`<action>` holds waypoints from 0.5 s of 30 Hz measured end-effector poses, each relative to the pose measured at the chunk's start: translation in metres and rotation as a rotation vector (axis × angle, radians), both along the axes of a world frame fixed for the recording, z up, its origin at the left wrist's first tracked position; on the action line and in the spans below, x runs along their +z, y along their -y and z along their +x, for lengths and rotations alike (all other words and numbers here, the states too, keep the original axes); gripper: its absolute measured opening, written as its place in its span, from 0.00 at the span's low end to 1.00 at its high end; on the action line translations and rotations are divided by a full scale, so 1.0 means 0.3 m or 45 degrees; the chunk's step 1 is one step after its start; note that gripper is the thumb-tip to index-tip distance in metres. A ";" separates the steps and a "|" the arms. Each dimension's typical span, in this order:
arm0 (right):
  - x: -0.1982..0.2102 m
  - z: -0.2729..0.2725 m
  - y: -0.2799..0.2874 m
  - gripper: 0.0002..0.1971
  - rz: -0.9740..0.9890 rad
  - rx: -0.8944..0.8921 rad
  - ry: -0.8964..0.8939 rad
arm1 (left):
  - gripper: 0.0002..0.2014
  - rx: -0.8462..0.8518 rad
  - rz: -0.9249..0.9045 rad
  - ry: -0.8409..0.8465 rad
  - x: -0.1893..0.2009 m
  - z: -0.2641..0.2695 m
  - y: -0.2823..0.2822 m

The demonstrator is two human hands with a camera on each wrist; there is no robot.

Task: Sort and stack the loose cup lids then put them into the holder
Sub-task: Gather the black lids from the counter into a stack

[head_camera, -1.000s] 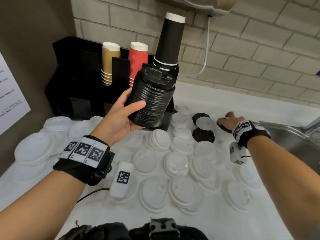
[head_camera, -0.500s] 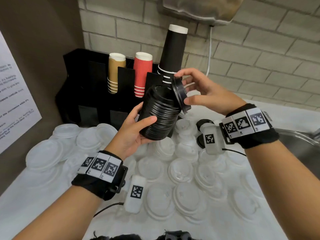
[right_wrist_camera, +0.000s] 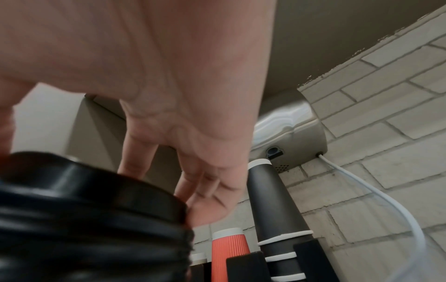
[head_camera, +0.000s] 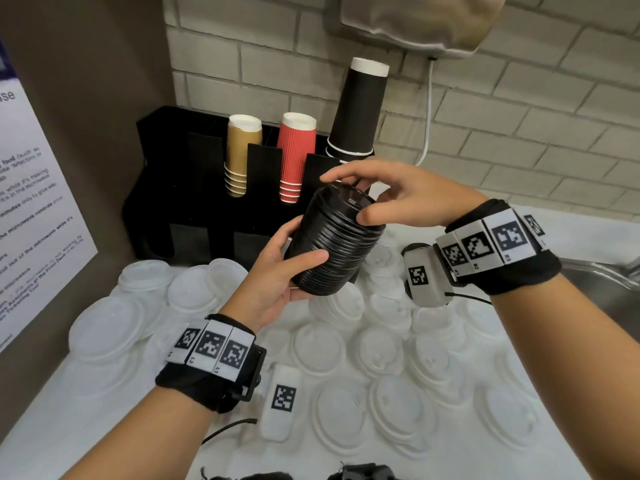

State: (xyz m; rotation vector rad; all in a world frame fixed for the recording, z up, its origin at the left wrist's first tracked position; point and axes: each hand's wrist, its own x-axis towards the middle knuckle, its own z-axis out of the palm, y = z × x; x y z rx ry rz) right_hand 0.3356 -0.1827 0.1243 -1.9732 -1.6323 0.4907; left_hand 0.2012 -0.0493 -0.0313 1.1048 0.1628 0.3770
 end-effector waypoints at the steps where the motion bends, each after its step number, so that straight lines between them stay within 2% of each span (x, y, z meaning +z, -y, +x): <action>1: 0.002 -0.004 -0.006 0.27 -0.001 0.011 0.016 | 0.33 -0.004 -0.003 0.002 0.000 0.001 -0.006; 10: -0.005 -0.016 -0.033 0.28 -0.011 -0.068 0.092 | 0.29 -0.060 -0.077 0.044 -0.017 0.012 -0.045; 12: -0.006 0.002 -0.019 0.24 0.079 -0.197 0.047 | 0.31 -0.069 -0.108 0.041 -0.019 0.012 -0.050; 15: -0.023 0.089 0.015 0.14 0.156 -0.521 0.000 | 0.38 -0.052 -0.135 0.033 -0.011 0.010 -0.067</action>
